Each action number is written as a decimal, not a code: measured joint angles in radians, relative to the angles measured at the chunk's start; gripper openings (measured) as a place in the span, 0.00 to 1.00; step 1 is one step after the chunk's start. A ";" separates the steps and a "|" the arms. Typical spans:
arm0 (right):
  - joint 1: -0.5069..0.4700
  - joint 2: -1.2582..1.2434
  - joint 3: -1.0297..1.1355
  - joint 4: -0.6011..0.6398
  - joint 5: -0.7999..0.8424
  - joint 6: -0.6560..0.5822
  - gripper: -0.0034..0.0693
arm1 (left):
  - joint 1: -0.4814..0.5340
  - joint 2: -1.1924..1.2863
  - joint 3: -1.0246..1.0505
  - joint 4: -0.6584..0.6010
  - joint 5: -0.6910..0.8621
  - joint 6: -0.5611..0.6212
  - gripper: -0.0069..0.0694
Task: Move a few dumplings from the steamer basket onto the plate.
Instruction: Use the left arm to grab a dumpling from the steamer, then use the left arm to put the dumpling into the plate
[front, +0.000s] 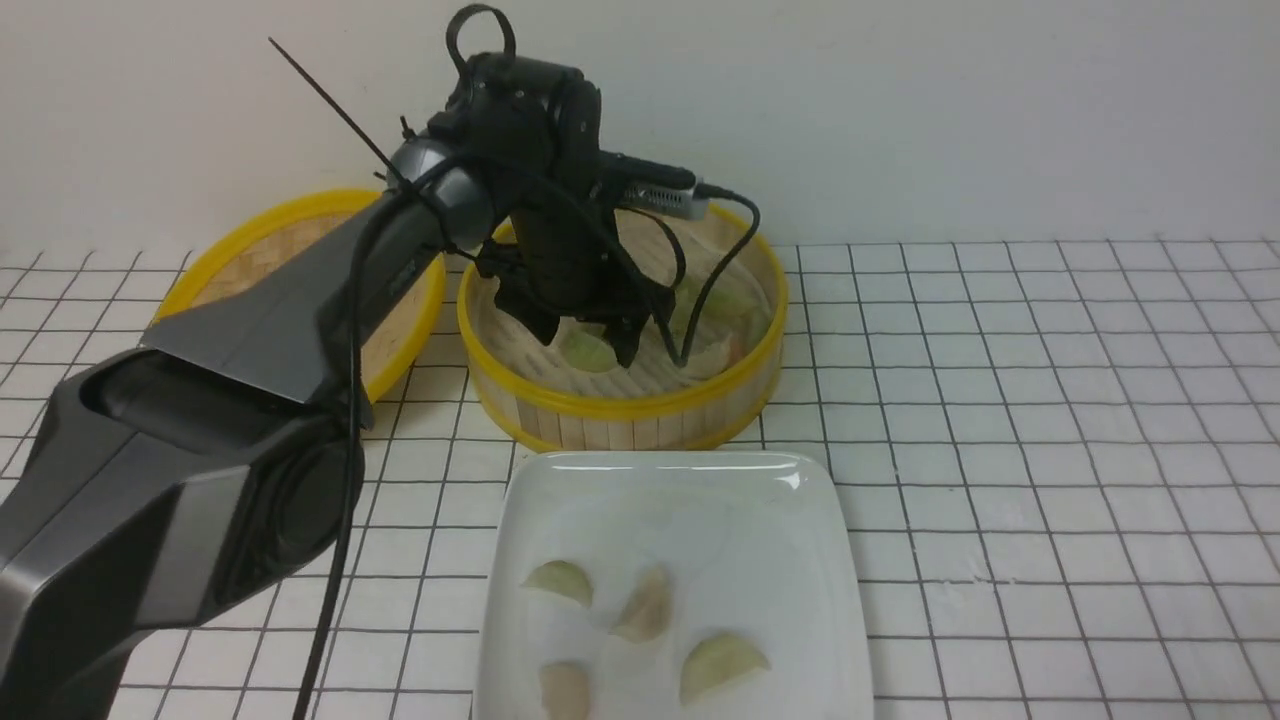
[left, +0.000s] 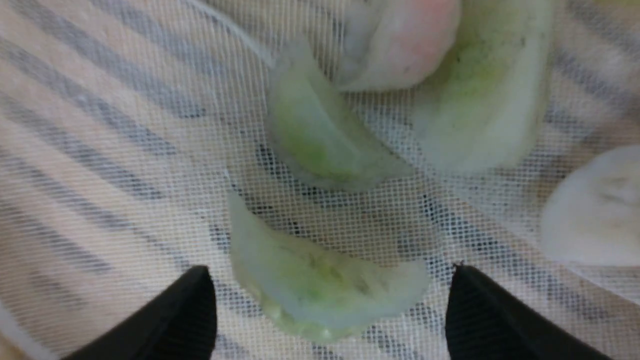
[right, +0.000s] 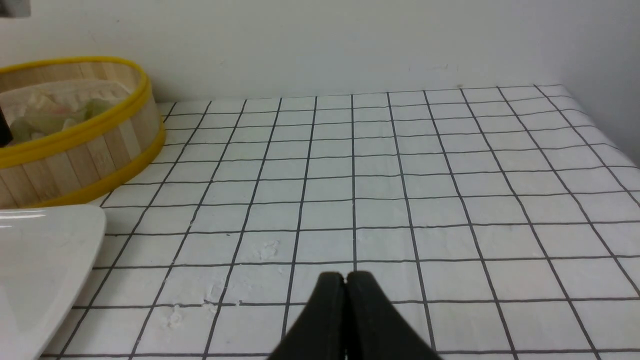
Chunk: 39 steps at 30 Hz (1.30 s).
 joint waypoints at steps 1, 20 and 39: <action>0.000 0.000 0.000 0.000 0.000 0.000 0.03 | 0.000 0.005 0.000 0.004 0.000 0.007 0.82; 0.000 0.000 0.000 0.000 0.000 -0.001 0.03 | 0.000 0.018 -0.011 0.045 -0.016 0.132 0.66; 0.000 0.000 0.000 0.000 0.000 -0.002 0.03 | -0.088 -0.575 0.649 -0.166 -0.008 0.103 0.66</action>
